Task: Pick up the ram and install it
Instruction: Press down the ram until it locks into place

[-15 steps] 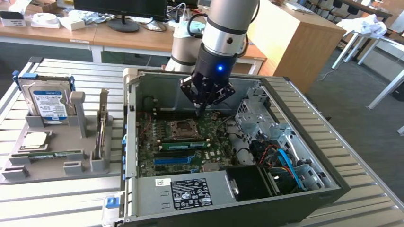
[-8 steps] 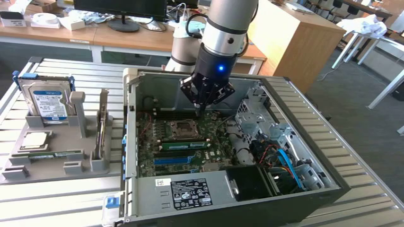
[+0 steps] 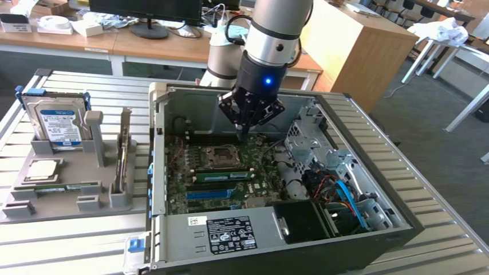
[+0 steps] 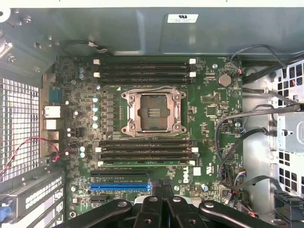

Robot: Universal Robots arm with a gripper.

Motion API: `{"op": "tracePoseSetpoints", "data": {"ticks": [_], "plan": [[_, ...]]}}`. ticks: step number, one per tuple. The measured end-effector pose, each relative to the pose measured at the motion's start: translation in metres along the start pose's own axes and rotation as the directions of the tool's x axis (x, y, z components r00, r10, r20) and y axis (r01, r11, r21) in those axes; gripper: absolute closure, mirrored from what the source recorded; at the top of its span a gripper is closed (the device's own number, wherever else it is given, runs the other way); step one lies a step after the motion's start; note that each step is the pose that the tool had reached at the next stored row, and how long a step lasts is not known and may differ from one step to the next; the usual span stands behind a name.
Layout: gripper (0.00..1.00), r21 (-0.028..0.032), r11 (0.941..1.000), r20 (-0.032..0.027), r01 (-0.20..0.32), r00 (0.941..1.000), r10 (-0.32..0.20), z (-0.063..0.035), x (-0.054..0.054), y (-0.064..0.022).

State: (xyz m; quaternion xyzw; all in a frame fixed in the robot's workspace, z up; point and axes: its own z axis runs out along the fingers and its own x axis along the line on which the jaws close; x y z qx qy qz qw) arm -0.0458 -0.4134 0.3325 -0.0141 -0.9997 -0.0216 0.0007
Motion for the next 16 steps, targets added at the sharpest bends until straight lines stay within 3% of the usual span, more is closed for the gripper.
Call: {"op": "tracePoseSetpoints", "data": {"ticks": [16], "plan": [[0.90,-0.0011,1.0000,0.0014,0.000,1.0000,0.000,-0.0033,0.0008,0.0001]]}}
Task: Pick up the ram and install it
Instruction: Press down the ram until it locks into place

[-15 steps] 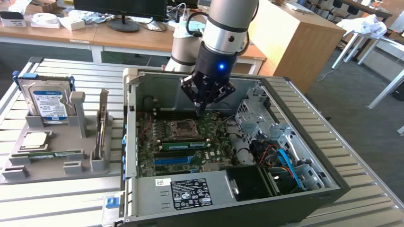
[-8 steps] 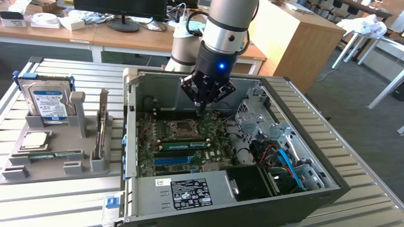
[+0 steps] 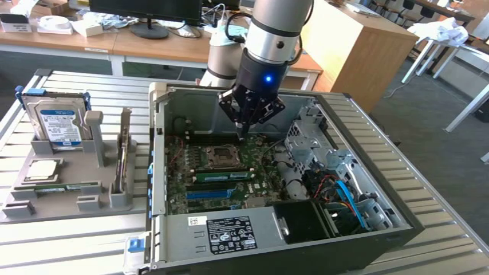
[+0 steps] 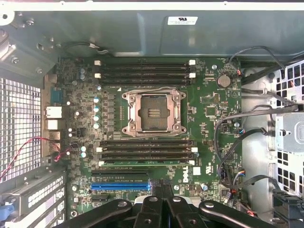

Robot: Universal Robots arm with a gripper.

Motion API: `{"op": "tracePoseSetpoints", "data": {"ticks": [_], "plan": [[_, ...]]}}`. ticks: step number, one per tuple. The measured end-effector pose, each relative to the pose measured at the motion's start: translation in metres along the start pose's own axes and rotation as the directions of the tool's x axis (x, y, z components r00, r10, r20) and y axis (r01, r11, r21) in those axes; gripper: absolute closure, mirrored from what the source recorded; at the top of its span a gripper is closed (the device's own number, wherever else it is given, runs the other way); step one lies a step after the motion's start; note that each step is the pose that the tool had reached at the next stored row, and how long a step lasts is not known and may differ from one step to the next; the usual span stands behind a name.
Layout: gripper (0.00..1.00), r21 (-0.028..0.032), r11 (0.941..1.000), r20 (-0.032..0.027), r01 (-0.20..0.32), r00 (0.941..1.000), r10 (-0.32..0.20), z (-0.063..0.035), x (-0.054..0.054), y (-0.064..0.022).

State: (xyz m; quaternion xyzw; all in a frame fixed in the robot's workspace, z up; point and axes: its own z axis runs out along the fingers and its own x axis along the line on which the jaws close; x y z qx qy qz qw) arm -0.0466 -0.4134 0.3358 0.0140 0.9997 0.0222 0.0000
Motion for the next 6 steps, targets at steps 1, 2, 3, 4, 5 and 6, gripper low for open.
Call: {"op": "tracePoseSetpoints", "data": {"ticks": [1,2,3,4,5,6], "plan": [[0.90,-0.0001,1.0000,0.0001,0.000,1.0000,0.000,0.0000,0.0001,0.0000],[0.90,-0.0001,1.0000,0.0001,0.000,1.0000,0.000,0.0000,0.0001,0.0000],[0.90,0.0000,1.0000,0.0002,0.000,1.0000,0.000,-0.0001,0.0001,0.0000],[0.90,0.0000,1.0000,0.0001,0.000,1.0000,0.000,-0.0001,0.0001,0.0000],[0.90,0.0000,1.0000,0.0001,0.000,1.0000,0.000,-0.0001,0.0001,0.0000],[0.90,0.0001,1.0000,0.0001,0.000,1.0000,0.000,-0.0001,0.0001,0.0000]]}}
